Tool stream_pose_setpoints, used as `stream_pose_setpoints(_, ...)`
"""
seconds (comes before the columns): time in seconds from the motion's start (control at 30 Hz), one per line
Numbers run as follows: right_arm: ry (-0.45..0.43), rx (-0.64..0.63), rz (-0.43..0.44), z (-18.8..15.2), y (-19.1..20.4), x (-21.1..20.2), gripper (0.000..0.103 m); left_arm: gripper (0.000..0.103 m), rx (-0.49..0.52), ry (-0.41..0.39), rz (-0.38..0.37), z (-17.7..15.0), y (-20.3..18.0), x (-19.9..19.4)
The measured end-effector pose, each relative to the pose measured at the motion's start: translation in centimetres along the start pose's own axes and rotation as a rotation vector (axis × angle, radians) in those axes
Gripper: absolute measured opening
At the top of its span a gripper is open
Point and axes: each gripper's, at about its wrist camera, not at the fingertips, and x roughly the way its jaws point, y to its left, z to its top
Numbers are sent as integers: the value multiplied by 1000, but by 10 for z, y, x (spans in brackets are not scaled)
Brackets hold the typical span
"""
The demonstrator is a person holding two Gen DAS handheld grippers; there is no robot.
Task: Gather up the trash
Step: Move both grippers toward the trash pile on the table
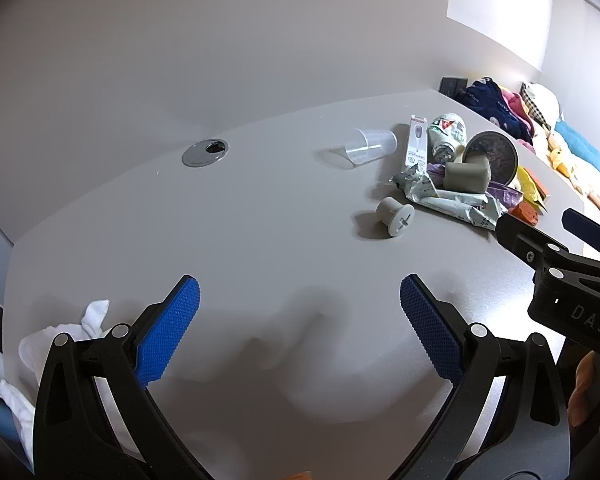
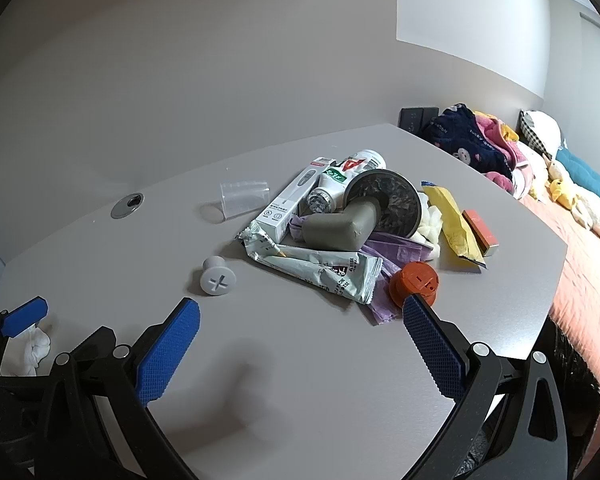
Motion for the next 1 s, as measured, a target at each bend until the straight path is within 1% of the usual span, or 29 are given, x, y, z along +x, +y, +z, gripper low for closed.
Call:
stream_pose_setpoints(0.9, 5, 29, 0, -2, -15, 0, 101, 97, 9, 0, -25, 1, -9, -1)
stream_pose_setpoints(1.0, 8, 34, -2, -2, -17, 1, 101, 97, 4, 6, -44, 1, -9, 1)
